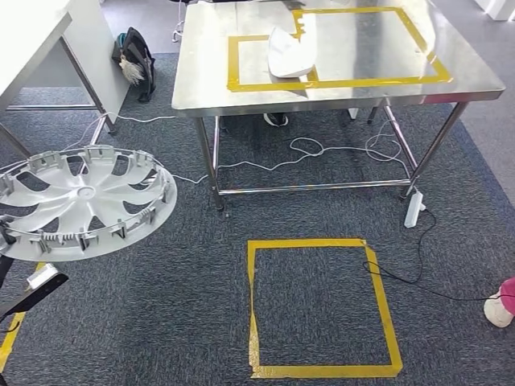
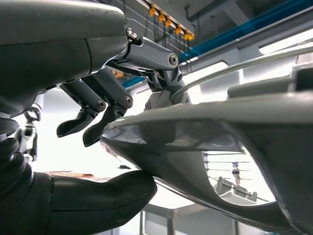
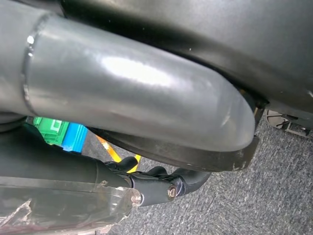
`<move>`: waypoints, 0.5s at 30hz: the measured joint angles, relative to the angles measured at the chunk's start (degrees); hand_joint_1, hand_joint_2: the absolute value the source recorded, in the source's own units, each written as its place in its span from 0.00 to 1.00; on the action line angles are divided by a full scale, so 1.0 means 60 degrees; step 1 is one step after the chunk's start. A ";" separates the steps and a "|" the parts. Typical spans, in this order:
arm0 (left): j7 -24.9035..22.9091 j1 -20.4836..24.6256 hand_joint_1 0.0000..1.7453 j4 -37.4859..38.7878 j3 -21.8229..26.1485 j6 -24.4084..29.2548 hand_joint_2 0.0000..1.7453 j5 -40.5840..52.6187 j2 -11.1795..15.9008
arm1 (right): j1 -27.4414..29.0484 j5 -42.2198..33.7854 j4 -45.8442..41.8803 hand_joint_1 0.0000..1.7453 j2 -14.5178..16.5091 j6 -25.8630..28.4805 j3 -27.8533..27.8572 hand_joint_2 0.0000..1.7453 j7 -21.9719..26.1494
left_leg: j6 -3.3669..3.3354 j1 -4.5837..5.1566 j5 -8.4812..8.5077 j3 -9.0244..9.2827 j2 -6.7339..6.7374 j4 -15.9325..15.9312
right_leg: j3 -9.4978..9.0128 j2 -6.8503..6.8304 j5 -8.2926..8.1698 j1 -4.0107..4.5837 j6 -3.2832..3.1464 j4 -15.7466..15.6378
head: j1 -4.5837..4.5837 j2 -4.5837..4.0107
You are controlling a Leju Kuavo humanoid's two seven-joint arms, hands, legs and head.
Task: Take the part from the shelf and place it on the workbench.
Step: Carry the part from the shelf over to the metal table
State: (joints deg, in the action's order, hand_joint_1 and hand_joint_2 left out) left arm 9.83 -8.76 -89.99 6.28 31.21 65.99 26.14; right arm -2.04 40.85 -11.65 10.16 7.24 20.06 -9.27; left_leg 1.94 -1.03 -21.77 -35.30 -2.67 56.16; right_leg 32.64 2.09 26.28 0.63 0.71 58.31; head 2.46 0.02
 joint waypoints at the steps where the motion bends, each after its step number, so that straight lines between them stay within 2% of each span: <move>1: 0.0072 0.0002 1.00 0.0018 -0.0035 -0.0037 1.00 -0.0087 0.0050 | 0.0000 0.0005 0.0000 0.00 0.0000 -0.0001 0.0000 0.00 0.0000 | -0.0001 0.0005 0.0001 -0.0005 0.0000 0.0000 | 0.0001 -0.0001 -0.0006 -0.0006 0.0008 -0.0004 | 0.0001 0.0000; 7: 0.0160 0.0003 1.00 0.0118 -0.0074 -0.0067 1.00 -0.0210 0.0258 | -0.0003 0.0017 0.0000 0.00 0.0000 0.0005 0.0000 0.00 0.0000 | -0.0010 0.0020 0.0006 -0.0014 0.0000 0.0003 | 0.0002 -0.0001 -0.0024 -0.0026 0.0034 -0.0024 | 0.0002 0.0000; 15: 0.0210 0.0009 1.00 0.0176 -0.0056 -0.0012 1.00 -0.0193 0.0288 | -0.0007 0.0035 0.0000 0.00 0.0000 0.0038 0.0003 0.00 0.0000 | -0.0013 0.0022 0.0007 -0.0015 0.0000 0.0006 | 0.0003 -0.0003 -0.0028 -0.0029 0.0039 -0.0025 | 0.0005 0.0000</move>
State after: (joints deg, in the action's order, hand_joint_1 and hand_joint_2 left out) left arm 11.09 -8.71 -88.94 5.95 31.13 64.83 27.87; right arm -2.08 41.05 -11.65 10.16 7.47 20.08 -9.27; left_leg 1.86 -0.90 -21.73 -35.39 -2.67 56.19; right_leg 32.66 2.08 26.12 0.45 0.94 58.16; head 2.49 0.02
